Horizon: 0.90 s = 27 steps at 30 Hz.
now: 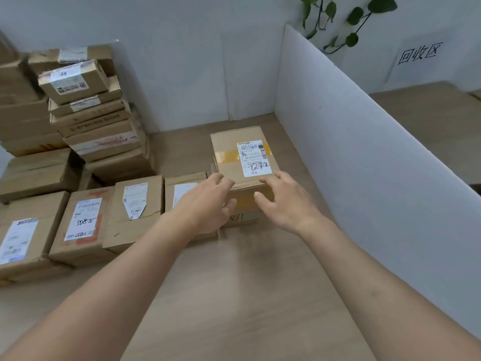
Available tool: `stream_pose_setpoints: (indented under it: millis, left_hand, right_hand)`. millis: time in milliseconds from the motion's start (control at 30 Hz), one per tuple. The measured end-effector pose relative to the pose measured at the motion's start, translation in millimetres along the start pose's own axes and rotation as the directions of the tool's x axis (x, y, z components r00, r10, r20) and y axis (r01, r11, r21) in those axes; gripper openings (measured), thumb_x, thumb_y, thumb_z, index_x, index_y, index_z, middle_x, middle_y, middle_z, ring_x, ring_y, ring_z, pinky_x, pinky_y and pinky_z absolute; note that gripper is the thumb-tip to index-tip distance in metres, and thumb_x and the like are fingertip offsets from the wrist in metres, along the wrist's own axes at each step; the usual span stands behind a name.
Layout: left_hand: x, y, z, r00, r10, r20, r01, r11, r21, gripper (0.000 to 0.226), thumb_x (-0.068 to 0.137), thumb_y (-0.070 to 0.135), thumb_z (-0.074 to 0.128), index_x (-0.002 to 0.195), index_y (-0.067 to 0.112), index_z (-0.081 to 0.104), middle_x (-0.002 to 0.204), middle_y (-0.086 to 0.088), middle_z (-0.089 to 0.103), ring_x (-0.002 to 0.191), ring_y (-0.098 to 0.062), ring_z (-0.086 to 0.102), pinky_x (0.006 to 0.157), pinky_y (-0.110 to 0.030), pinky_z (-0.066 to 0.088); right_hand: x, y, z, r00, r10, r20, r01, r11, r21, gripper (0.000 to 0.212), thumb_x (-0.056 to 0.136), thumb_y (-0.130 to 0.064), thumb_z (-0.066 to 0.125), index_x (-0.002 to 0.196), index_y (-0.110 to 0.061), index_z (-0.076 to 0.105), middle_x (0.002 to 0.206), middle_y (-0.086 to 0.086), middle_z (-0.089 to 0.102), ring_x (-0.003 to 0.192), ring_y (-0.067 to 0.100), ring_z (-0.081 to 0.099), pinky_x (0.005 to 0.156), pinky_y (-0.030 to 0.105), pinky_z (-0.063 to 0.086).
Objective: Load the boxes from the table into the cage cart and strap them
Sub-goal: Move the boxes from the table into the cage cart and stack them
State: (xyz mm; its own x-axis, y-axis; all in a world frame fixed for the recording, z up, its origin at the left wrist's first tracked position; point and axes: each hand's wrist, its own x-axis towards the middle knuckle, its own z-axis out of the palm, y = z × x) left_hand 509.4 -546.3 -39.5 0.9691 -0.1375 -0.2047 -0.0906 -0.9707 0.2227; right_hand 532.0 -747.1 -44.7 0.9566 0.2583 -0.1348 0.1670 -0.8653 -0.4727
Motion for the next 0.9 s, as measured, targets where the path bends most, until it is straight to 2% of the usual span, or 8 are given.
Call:
stream_pose_setpoints:
  millis: [167, 267, 367, 433, 500, 633, 767, 900]
  left_hand:
    - [36.2, -6.7, 10.2, 0.996, -0.079, 0.042, 0.082, 0.995, -0.064, 0.054, 0.106, 0.044, 0.046, 0.157, 0.027, 0.036, 0.169, -0.013, 0.015, 0.14, -0.034, 0.046, 0.109, -0.044, 0.045]
    - [52.5, -7.5, 19.8, 0.989, -0.126, 0.079, 0.138, 0.973, -0.187, 0.051, 0.106, 0.043, 0.048, 0.154, 0.029, 0.037, 0.172, -0.017, -0.001, 0.145, -0.038, 0.041, 0.115, -0.041, 0.039]
    - [61.5, -7.5, 31.9, 0.987, -0.156, 0.041, 0.161, 0.94, -0.301, 0.05, 0.106, 0.045, 0.049, 0.152, 0.03, 0.037, 0.164, -0.014, 0.02, 0.133, -0.035, 0.052, 0.109, -0.039, 0.042]
    - [65.3, -11.4, 38.9, 0.98, -0.199, -0.006, 0.187, 0.929, -0.319, 0.057, 0.104, 0.051, 0.049, 0.156, 0.034, 0.032, 0.149, -0.008, 0.033, 0.12, -0.033, 0.057, 0.102, -0.043, 0.047]
    - [68.9, -17.3, 44.2, 0.975, -0.222, -0.021, 0.203, 0.925, -0.321, 0.066, 0.101, 0.059, 0.049, 0.159, 0.041, 0.024, 0.142, -0.006, 0.036, 0.119, -0.031, 0.054, 0.102, -0.045, 0.047]
    - [71.1, -20.0, 54.3, 0.985, -0.17, 0.013, 0.161, 0.906, -0.392, 0.079, 0.098, 0.063, 0.054, 0.163, 0.045, 0.012, 0.135, -0.002, 0.039, 0.121, -0.023, 0.05, 0.098, -0.033, 0.04]
    - [65.9, -16.8, 56.7, 0.992, -0.127, 0.022, 0.123, 0.884, -0.452, 0.086, 0.097, 0.059, 0.06, 0.165, 0.041, 0.01, 0.145, -0.006, 0.037, 0.134, -0.023, 0.044, 0.103, -0.029, 0.034]
    - [52.6, -10.5, 50.4, 0.995, -0.105, -0.004, 0.093, 0.901, -0.424, 0.087, 0.097, 0.058, 0.061, 0.165, 0.04, 0.01, 0.137, -0.006, 0.039, 0.124, -0.023, 0.048, 0.098, -0.03, 0.038]
  right_hand:
    - [43.3, 16.7, 10.5, 0.996, 0.086, 0.026, -0.088, 0.993, 0.078, 0.058, 0.101, -0.049, 0.053, 0.156, -0.031, 0.043, 0.171, 0.01, 0.015, 0.152, 0.031, 0.029, 0.117, 0.041, 0.032]
    - [60.5, 23.8, 21.7, 0.991, 0.125, 0.047, -0.132, 0.974, 0.186, 0.06, 0.101, -0.047, 0.053, 0.158, -0.032, 0.039, 0.17, 0.012, 0.017, 0.154, 0.03, 0.026, 0.119, 0.041, 0.03]
    - [68.0, 29.9, 32.9, 0.989, 0.139, -0.051, -0.125, 0.969, 0.213, 0.057, 0.099, -0.049, 0.054, 0.153, -0.034, 0.045, 0.146, 0.005, 0.042, 0.133, 0.029, 0.046, 0.106, 0.042, 0.046]
    - [70.0, 34.6, 35.3, 0.981, 0.171, -0.094, -0.146, 0.963, 0.226, 0.055, 0.097, -0.054, 0.055, 0.149, -0.039, 0.047, 0.122, 0.0, 0.043, 0.114, 0.024, 0.052, 0.091, 0.038, 0.049]
    - [72.1, 42.1, 37.6, 0.977, 0.188, -0.098, -0.164, 0.963, 0.213, 0.056, 0.096, -0.058, 0.055, 0.149, -0.043, 0.046, 0.114, -0.001, 0.039, 0.105, 0.022, 0.053, 0.085, 0.034, 0.047]
    - [72.4, 53.3, 48.2, 0.987, 0.157, -0.029, -0.14, 0.939, 0.315, 0.064, 0.097, -0.054, 0.058, 0.156, -0.047, 0.034, 0.129, -0.001, 0.04, 0.12, 0.019, 0.051, 0.098, 0.033, 0.044]
    - [64.6, 52.4, 54.4, 0.986, 0.157, -0.06, -0.124, 0.919, 0.374, 0.07, 0.098, -0.051, 0.06, 0.16, -0.042, 0.029, 0.134, -0.003, 0.044, 0.122, 0.014, 0.05, 0.091, 0.031, 0.04]
    - [46.5, 48.7, 49.0, 0.984, 0.153, -0.09, -0.11, 0.922, 0.37, 0.073, 0.097, -0.051, 0.06, 0.161, -0.041, 0.026, 0.132, -0.003, 0.043, 0.111, 0.012, 0.049, 0.089, 0.032, 0.04]
